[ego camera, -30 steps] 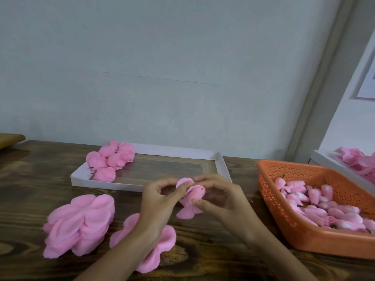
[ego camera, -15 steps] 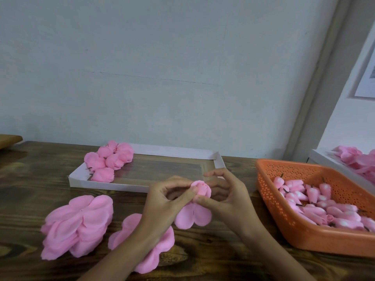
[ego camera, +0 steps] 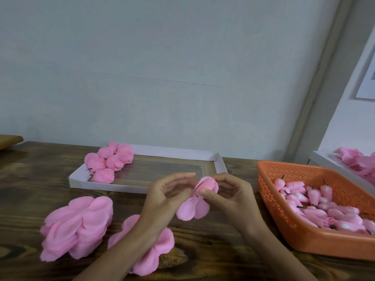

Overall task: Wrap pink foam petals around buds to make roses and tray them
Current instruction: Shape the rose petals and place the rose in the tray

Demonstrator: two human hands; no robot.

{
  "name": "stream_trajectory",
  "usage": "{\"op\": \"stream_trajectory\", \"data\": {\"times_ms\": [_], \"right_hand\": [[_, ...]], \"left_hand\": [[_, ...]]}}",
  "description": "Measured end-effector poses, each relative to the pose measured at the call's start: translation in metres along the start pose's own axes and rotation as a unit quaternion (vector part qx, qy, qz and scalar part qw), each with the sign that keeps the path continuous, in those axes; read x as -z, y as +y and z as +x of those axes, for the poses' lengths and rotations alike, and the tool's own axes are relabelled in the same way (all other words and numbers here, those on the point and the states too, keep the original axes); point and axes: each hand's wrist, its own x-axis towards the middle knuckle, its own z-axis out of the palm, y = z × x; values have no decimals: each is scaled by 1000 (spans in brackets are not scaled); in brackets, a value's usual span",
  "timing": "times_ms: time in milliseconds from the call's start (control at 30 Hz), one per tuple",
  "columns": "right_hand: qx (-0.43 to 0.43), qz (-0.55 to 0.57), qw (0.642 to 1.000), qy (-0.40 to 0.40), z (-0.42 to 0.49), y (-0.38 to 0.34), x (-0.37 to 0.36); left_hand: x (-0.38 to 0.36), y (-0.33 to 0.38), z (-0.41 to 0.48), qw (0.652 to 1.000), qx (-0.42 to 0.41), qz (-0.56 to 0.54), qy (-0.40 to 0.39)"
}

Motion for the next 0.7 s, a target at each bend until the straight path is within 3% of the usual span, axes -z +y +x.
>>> {"op": "stream_trajectory", "data": {"times_ms": [133,367,700], "right_hand": [[-7,34,999,-9,6,-2,12],[-4,21,998,-67,5,-3,18],[-1,-34,995,-94,-3,-7,0]], "left_hand": [[0,-2,1,998,48,39,-18],[5,-7,3,992,104,-57,44],[-5,-1,-7,996,21,-15,80]]}}
